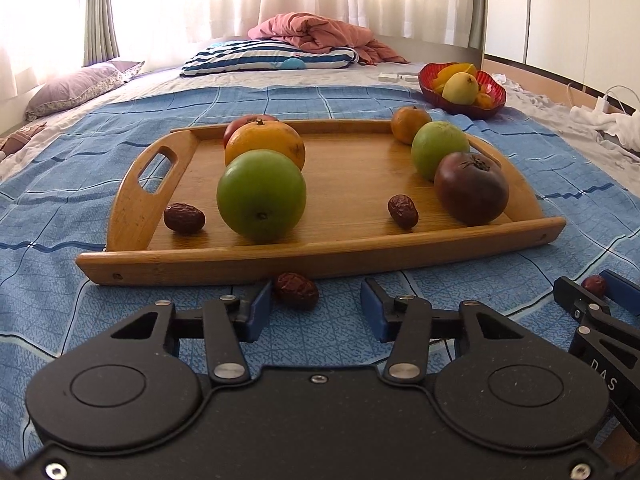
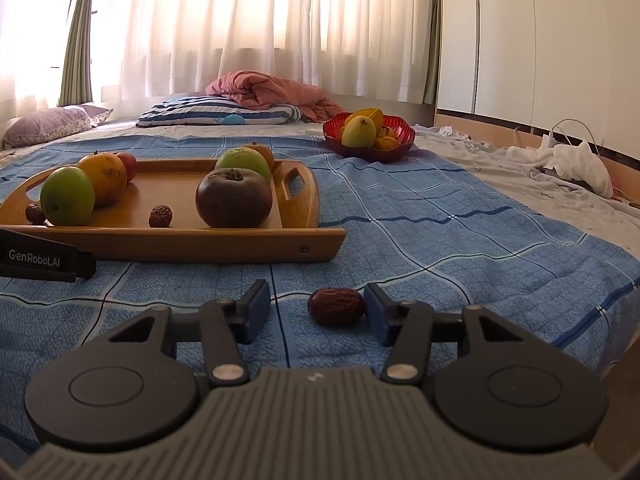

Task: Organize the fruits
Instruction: 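Close the left gripper on a dark date while the right gripper closes on another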

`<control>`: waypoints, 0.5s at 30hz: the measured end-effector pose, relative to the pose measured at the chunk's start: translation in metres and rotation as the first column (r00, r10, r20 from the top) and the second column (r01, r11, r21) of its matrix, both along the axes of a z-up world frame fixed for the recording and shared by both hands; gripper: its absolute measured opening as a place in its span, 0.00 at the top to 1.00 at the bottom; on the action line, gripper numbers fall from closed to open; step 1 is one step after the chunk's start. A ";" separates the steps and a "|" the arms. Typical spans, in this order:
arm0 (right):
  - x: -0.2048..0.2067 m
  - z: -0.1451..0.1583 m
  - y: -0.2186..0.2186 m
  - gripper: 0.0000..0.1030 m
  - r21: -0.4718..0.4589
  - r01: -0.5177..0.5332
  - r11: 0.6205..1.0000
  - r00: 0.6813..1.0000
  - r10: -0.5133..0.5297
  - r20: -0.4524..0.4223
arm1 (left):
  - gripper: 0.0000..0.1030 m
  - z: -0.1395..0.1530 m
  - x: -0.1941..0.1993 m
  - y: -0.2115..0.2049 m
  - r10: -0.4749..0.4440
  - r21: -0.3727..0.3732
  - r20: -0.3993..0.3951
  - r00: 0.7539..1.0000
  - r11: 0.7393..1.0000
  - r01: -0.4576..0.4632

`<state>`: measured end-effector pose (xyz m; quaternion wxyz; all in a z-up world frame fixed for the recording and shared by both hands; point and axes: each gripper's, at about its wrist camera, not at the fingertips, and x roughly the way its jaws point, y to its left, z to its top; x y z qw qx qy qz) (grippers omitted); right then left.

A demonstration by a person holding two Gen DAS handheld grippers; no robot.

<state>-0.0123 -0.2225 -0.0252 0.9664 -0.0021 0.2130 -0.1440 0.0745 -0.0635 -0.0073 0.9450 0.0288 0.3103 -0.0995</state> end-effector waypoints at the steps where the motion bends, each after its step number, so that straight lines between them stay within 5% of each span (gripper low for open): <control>1: 0.000 0.000 0.000 0.50 0.000 0.001 1.000 1.000 -0.001 0.000 | 0.55 0.000 0.000 0.000 0.000 -0.001 0.000 1.000 1.000 0.000; 6: 0.000 0.001 0.001 0.60 -0.005 0.003 1.000 1.000 -0.003 -0.003 | 0.74 0.000 0.000 0.002 -0.004 -0.016 -0.001 1.000 1.000 0.004; 15: -0.001 0.004 0.004 0.66 -0.015 -0.008 1.000 1.000 0.008 -0.003 | 0.77 0.004 -0.006 0.008 0.013 -0.015 0.013 1.000 1.000 -0.012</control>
